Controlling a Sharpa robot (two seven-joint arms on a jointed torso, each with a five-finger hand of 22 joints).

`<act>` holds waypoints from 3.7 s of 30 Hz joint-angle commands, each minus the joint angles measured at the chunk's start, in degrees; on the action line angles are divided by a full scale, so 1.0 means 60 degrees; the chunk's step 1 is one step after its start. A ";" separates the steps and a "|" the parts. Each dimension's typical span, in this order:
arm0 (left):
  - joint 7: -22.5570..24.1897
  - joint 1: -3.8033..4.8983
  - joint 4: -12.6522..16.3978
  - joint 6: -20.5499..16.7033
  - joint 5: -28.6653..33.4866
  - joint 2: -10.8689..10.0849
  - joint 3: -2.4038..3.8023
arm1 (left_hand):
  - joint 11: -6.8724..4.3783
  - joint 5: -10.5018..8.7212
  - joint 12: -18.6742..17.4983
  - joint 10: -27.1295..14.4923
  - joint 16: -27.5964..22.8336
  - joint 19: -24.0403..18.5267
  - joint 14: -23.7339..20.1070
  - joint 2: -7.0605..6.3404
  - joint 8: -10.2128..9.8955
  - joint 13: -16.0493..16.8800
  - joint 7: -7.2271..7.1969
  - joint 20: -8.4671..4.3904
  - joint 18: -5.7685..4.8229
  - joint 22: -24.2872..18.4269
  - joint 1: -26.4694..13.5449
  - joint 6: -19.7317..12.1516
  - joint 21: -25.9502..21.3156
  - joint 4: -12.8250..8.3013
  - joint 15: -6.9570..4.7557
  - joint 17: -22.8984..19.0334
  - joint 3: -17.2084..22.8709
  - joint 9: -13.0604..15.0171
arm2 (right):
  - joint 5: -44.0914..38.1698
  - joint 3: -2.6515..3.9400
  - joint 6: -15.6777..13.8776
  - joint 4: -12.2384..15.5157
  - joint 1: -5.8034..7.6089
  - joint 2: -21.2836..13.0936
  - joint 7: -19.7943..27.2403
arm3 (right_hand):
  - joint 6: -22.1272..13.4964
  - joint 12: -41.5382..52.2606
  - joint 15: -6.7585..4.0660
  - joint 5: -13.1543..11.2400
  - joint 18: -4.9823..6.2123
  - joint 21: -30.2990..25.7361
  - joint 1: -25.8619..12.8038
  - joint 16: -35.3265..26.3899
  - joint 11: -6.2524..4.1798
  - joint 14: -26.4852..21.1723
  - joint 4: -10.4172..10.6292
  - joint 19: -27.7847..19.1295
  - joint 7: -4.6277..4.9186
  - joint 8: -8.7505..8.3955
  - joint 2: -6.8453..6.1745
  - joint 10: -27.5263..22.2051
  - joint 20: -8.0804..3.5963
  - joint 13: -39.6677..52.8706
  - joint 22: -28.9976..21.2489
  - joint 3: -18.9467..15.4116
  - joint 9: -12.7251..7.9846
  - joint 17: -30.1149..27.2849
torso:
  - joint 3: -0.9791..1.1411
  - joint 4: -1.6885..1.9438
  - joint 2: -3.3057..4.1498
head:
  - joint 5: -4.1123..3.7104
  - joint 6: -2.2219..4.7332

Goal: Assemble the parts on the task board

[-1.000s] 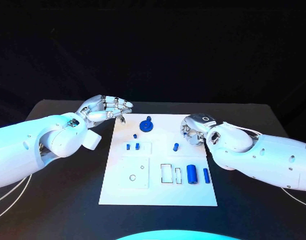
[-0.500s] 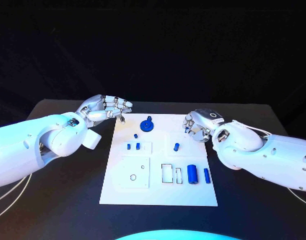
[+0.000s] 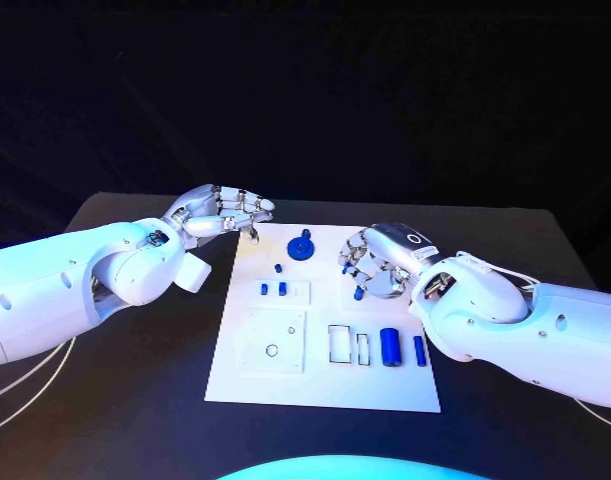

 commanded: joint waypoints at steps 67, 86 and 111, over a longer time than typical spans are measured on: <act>0.0023 -0.0003 -0.0182 0.0161 0.0027 0.0402 -0.0022 | -0.0008 -0.0008 -0.0063 -0.0039 -0.0062 -0.0017 -0.0023 0.0022 0.0043 -0.0033 0.0027 0.0015 0.0133 -0.0035 0.0032 -0.0061 -0.0091 -0.0007 0.0018 -0.0021 -0.0083 -0.0008 | 0.0101 -0.0255 0.1173 -0.0845 -0.1083 0.1958 0.0436 | -0.0002 -0.0025 -0.0084 0.0011 -0.0100 -0.0167 -0.0077 -0.0008 -0.0296 0.0426 -0.0038 -0.0043 0.0027 0.0009 0.0032 0.0371 0.0002 0.0003 0.0061 0.0082 0.0039 -0.0108 | -0.0024 0.0004 0.0002 | 0.1353 -0.0565; -0.0041 -0.0003 -0.0194 0.0216 0.0024 0.0389 -0.0023 | -0.0006 -0.0008 -0.0065 -0.0043 -0.0064 -0.0016 -0.0022 0.0021 0.0044 -0.0035 0.0028 0.0016 0.0133 -0.0038 0.0028 -0.0062 -0.0095 -0.0003 0.0019 -0.0022 -0.0088 -0.0008 | 0.0044 -0.0263 0.1272 -0.0836 -0.1083 0.1960 0.0302 | -0.0007 -0.0037 -0.0081 0.0007 -0.0096 -0.0185 -0.0091 -0.0012 -0.0293 0.0422 -0.0048 -0.0053 0.0031 0.0008 0.0031 0.0374 0.0005 0.0004 0.0054 0.0080 0.0046 -0.0118 | -0.0030 0.0005 0.0003 | 0.1354 -0.0576; -0.0070 -0.0003 -0.0204 0.0293 -0.0070 0.0383 -0.0023 | -0.0001 -0.0009 -0.0075 -0.0062 -0.0076 -0.0012 -0.0021 0.0019 0.0050 -0.0048 0.0031 0.0021 0.0132 -0.0052 0.0011 -0.0070 -0.0116 0.0013 0.0025 -0.0028 -0.0106 -0.0009 | -0.0862 -0.0365 0.1746 -0.0910 -0.1101 0.2058 0.0170 | -0.0448 -0.0534 0.0097 -0.0011 0.0083 -0.1257 -0.0675 -0.0242 -0.0099 0.0258 -0.0026 -0.0579 0.0181 -0.0233 -0.0350 -0.0089 0.0168 -0.0002 -0.0481 -0.0557 0.0116 -0.0551 | -0.0024 0.0009 0.0000 | 0.1334 -0.0526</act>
